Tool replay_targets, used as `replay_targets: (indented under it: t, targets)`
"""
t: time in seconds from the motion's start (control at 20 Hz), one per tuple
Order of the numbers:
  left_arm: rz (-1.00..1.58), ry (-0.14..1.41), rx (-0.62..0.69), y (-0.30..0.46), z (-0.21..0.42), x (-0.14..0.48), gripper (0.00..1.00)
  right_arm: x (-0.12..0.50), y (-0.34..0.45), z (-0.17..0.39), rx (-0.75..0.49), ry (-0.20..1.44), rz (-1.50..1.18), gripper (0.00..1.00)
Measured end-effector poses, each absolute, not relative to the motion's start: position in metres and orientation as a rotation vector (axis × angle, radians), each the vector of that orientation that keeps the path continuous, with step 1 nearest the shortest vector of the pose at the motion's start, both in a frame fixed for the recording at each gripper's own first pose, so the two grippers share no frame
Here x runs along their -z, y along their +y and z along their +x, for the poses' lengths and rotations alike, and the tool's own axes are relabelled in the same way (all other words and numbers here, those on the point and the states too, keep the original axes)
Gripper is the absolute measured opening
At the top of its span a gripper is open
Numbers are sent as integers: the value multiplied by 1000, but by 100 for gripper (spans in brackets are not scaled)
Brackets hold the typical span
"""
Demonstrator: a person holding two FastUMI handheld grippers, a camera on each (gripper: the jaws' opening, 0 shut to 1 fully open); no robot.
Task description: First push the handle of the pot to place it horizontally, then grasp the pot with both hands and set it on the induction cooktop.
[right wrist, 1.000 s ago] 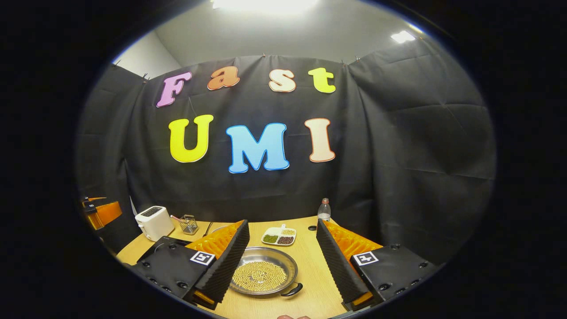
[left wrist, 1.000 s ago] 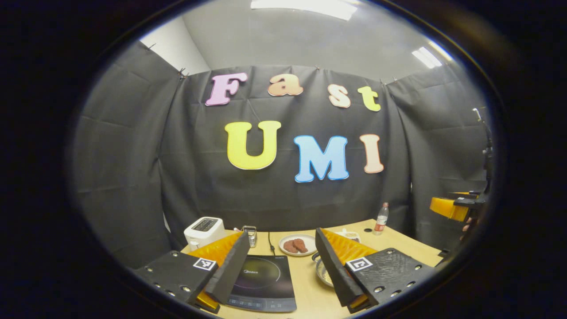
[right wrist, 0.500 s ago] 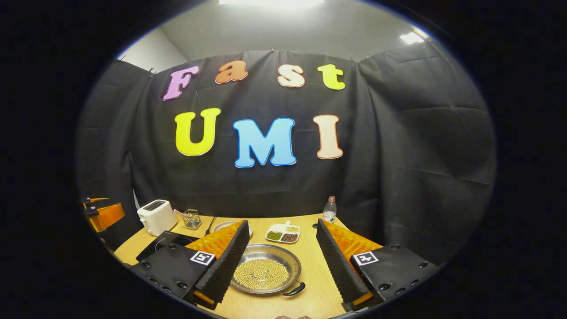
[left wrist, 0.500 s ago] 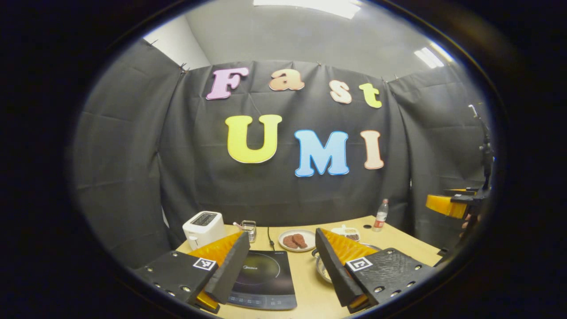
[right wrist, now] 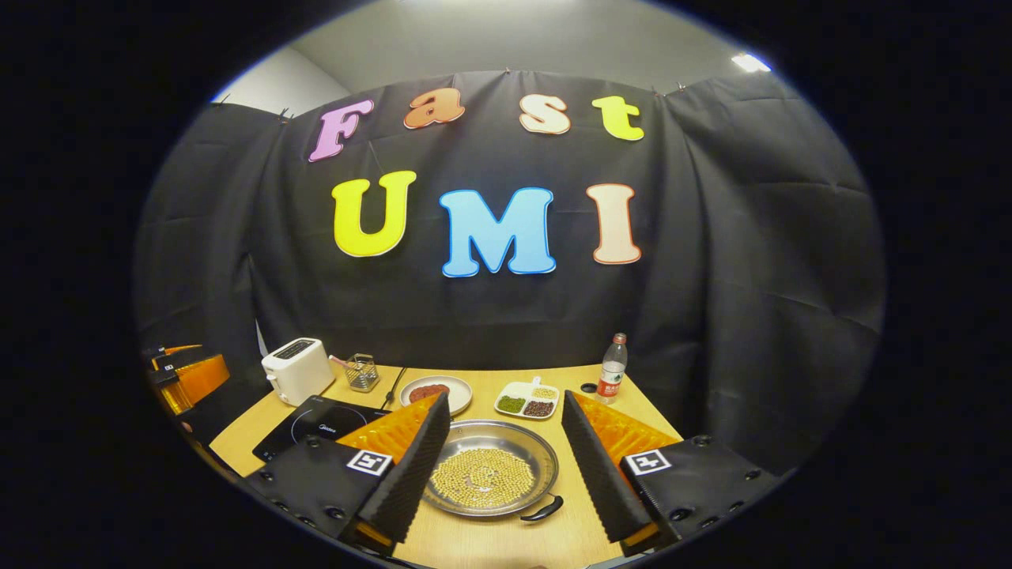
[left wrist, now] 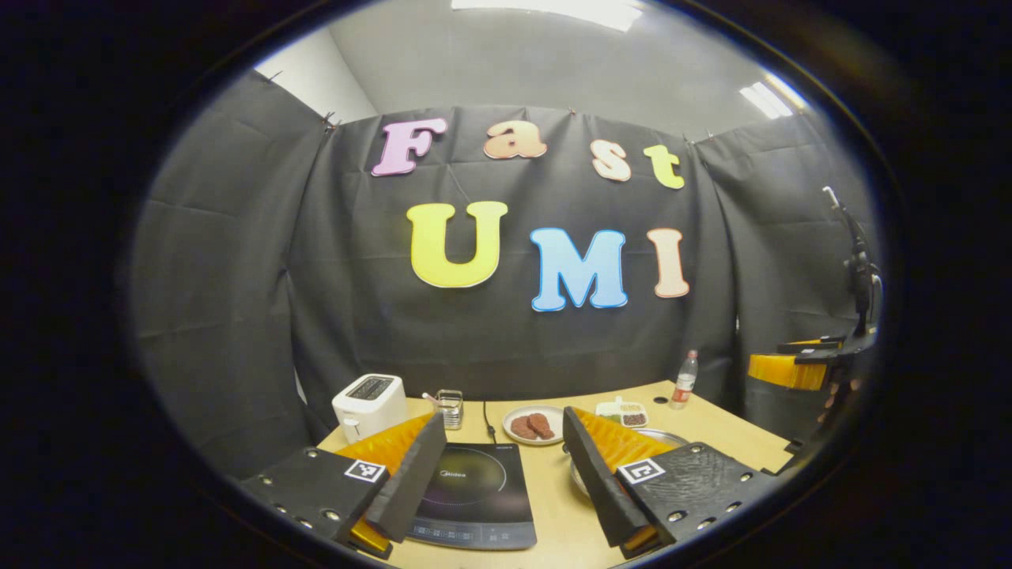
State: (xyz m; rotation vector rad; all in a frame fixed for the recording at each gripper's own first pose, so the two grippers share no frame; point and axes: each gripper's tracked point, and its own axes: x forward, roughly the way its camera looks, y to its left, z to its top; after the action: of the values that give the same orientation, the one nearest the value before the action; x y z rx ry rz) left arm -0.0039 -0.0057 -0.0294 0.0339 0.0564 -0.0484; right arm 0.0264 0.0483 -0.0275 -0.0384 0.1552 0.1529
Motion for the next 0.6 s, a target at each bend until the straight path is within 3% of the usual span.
replay_targets:
  t: [0.05, 0.1, 0.35, 0.45, 0.6]
  targets:
    - [36, 59, 44, -4, -5, 30, 90, 29, 53, 29, -172, 169, -38, 79]
    - [36, 62, 39, -3, -5, 31, 87, 33, 61, 27, -206, 192, -33, 75]
    - [18, 87, 17, -1, -5, 39, 90, 42, 70, 38, -252, 269, -82, 15]
    - [24, 101, 2, 0, -4, 42, 90, 58, 81, 39, -317, 337, -102, 7]
    - [23, 124, -25, 2, -5, 51, 90, 86, 87, 38, -388, 445, -68, 2]
